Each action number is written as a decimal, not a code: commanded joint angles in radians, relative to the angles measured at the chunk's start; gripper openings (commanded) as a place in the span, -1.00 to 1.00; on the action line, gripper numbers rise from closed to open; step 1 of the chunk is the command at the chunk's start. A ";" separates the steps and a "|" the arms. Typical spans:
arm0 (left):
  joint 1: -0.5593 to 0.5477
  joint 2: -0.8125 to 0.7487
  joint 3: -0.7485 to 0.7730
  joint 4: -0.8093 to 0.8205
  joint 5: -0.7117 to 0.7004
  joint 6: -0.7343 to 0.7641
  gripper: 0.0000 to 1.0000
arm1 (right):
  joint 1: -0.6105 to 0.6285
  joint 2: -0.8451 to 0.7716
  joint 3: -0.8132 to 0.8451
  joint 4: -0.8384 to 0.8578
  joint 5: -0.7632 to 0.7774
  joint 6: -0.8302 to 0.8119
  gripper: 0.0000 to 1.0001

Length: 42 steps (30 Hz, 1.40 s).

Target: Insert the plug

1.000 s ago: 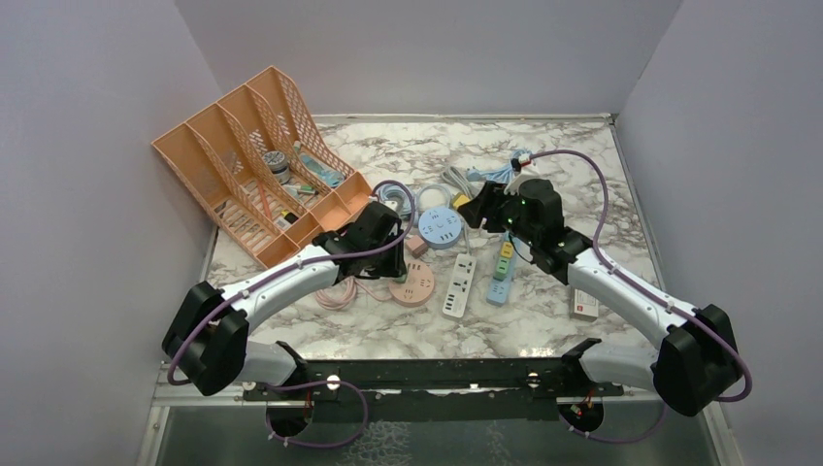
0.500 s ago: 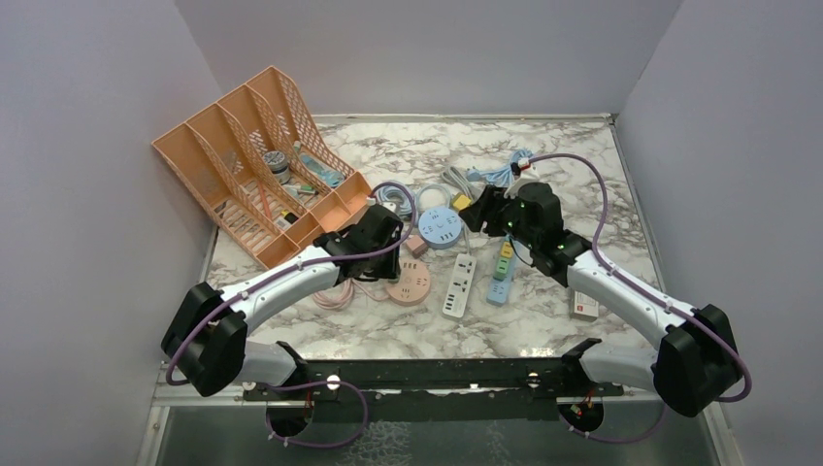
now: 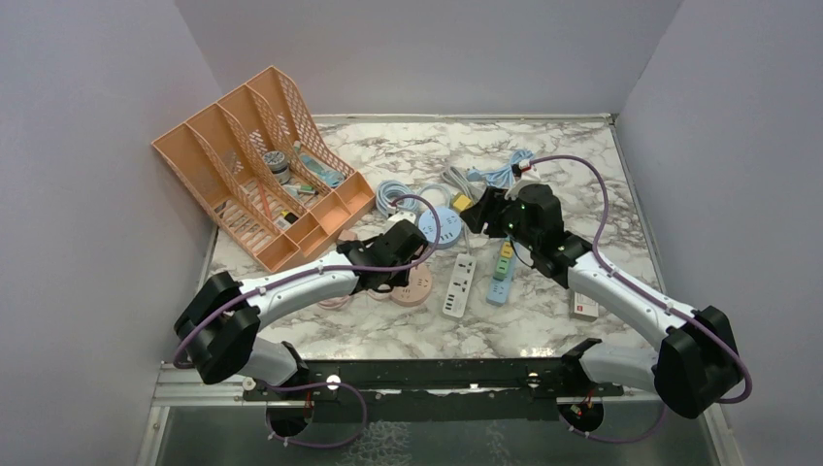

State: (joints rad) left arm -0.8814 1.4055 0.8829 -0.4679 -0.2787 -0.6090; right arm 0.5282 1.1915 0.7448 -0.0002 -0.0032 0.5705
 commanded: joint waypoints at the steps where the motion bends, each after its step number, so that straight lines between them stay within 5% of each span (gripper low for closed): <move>1: -0.013 0.083 -0.053 -0.059 -0.040 -0.032 -0.85 | 0.000 -0.023 -0.003 0.017 0.031 -0.017 0.11; 6: -0.013 0.115 -0.091 -0.037 -0.007 -0.045 -1.00 | -0.001 -0.021 -0.005 0.019 0.032 -0.015 0.11; 24: -0.004 0.127 -0.090 -0.013 0.090 -0.043 -1.00 | -0.001 -0.014 0.009 0.003 0.030 -0.018 0.11; 35: 0.045 0.121 0.139 -0.147 0.127 -0.031 -0.01 | 0.000 -0.006 0.017 -0.005 0.026 -0.018 0.11; 42: 0.081 0.073 0.215 -0.147 0.150 -0.059 0.40 | 0.000 -0.005 0.023 -0.008 0.026 -0.018 0.11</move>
State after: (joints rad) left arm -0.8219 1.5223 1.0527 -0.5869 -0.1661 -0.6441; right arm 0.5282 1.1893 0.7448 -0.0006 0.0032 0.5701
